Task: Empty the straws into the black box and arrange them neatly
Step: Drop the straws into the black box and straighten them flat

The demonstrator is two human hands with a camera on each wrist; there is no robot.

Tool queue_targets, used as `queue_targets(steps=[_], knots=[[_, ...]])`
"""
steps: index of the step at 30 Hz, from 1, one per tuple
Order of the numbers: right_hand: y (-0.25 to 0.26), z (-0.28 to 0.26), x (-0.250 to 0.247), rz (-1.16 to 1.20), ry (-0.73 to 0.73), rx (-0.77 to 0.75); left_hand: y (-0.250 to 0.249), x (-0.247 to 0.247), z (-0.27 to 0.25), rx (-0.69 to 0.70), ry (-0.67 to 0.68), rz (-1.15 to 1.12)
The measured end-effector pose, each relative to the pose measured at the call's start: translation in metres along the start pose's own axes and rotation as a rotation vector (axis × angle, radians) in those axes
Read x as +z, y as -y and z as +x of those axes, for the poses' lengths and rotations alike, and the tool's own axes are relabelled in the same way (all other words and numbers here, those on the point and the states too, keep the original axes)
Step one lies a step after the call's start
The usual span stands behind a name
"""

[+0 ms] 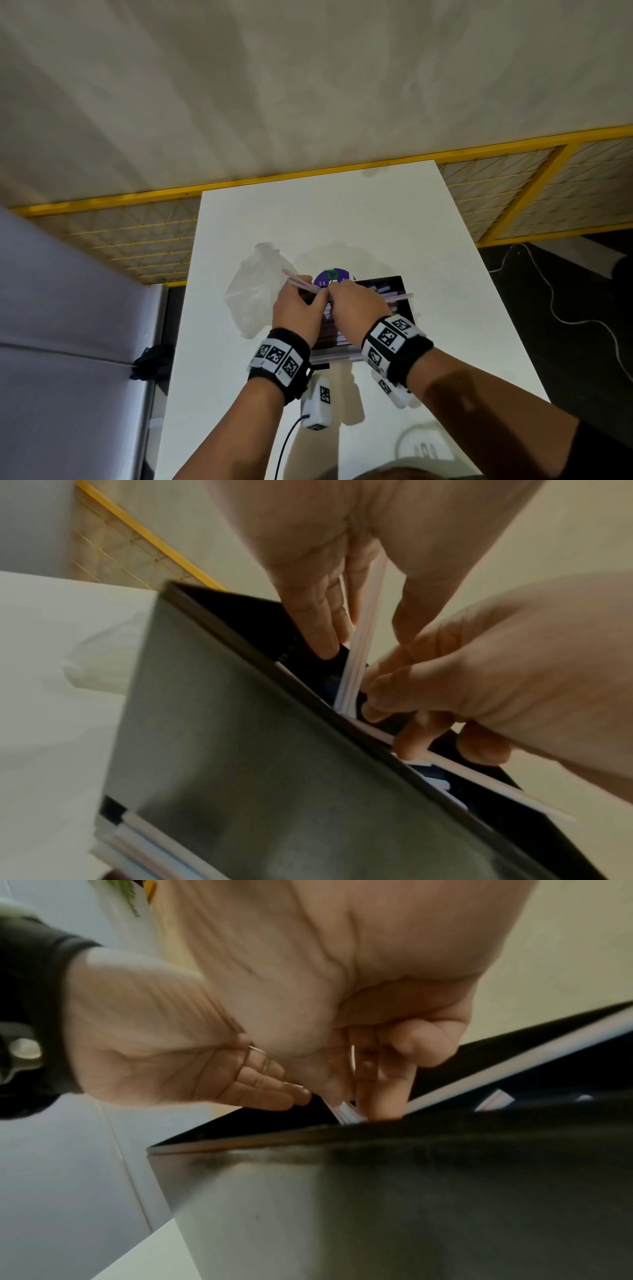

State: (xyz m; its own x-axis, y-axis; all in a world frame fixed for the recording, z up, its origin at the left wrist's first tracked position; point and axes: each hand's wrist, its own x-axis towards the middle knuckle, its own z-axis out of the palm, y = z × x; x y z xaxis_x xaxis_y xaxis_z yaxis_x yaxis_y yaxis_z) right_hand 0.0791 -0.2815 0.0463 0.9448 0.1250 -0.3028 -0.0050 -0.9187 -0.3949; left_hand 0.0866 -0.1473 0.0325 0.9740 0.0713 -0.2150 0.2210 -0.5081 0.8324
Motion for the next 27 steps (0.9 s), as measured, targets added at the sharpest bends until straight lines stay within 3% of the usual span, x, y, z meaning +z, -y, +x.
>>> queue_targets(steps=[5, 10, 14, 19, 27], knots=[[-0.012, -0.006, -0.004, 0.044, 0.018, -0.038, -0.012, 0.011, 0.006, 0.065, 0.068, 0.055], [-0.023, -0.015, -0.004, 0.041, -0.008, -0.112, -0.015, 0.000, 0.008, 0.019, 0.016, 0.100], [-0.035, -0.028, -0.009, -0.192, -0.081, -0.057, -0.025, -0.032, 0.003, 0.072, -0.065, 0.069], [-0.040, -0.036, -0.015, -0.414, 0.025, 0.020, -0.038, -0.076, -0.007, 0.126, -0.110, -0.038], [-0.023, -0.034, -0.012, -0.314, 0.063, -0.152, -0.036, -0.090, -0.025, 0.185, -0.121, -0.189]])
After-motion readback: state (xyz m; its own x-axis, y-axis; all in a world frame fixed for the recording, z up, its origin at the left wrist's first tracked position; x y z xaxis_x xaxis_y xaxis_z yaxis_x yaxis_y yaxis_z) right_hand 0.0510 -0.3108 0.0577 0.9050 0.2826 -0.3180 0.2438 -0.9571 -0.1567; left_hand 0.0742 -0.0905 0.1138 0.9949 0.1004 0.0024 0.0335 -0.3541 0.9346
